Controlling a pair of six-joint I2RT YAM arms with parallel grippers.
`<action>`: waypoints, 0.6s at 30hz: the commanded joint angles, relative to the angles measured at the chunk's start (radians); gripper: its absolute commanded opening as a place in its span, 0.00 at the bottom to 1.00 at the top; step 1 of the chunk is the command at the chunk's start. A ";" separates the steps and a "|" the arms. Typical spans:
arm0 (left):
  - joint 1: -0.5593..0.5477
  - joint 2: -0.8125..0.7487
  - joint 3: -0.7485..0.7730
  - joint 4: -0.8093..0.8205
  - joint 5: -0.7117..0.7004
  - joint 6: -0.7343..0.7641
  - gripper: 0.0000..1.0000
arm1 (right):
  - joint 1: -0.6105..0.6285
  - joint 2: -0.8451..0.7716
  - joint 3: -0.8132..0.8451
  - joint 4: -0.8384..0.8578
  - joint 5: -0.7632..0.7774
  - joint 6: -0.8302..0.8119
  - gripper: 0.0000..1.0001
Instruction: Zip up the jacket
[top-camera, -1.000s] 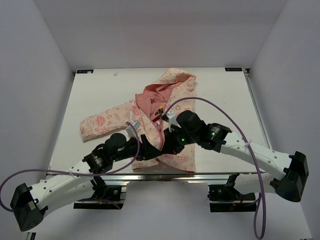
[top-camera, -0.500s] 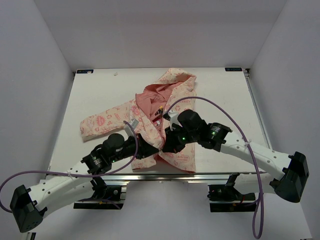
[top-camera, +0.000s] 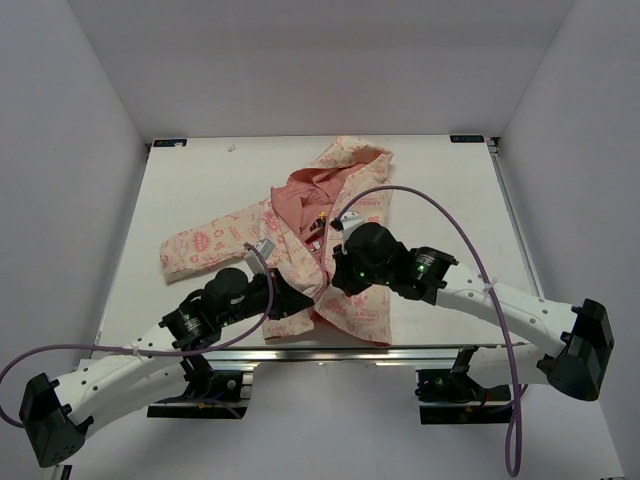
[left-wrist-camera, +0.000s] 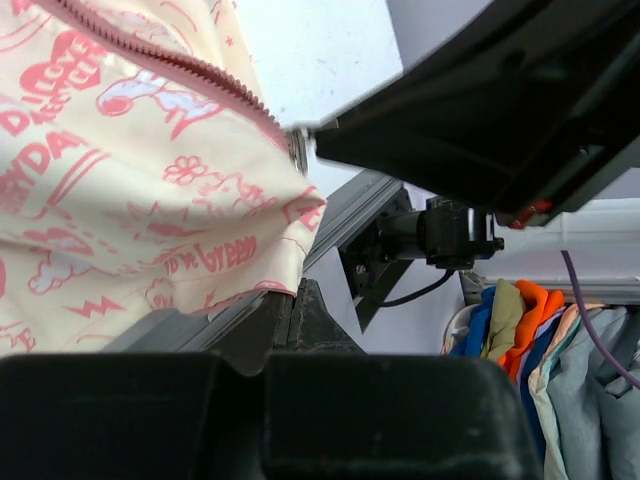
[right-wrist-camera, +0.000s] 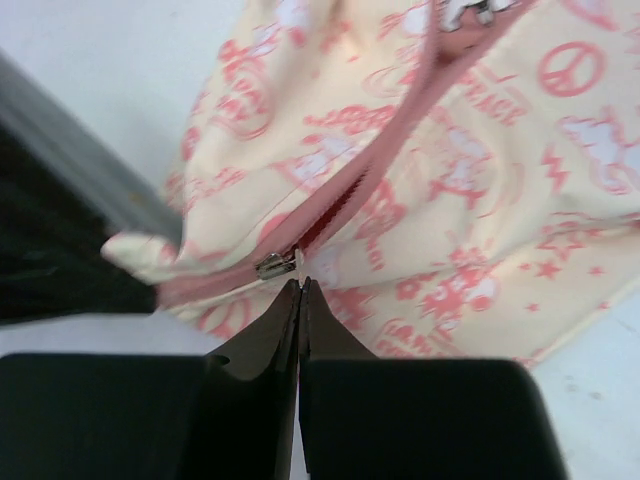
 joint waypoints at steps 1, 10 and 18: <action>-0.006 -0.009 0.037 -0.110 0.057 -0.013 0.00 | 0.013 0.034 0.043 0.045 0.302 -0.030 0.00; -0.006 -0.024 0.033 -0.174 0.190 -0.062 0.00 | -0.044 0.199 0.126 0.159 0.520 -0.105 0.00; -0.007 -0.139 -0.063 -0.308 0.245 -0.174 0.00 | -0.242 0.439 0.287 0.358 0.568 -0.187 0.00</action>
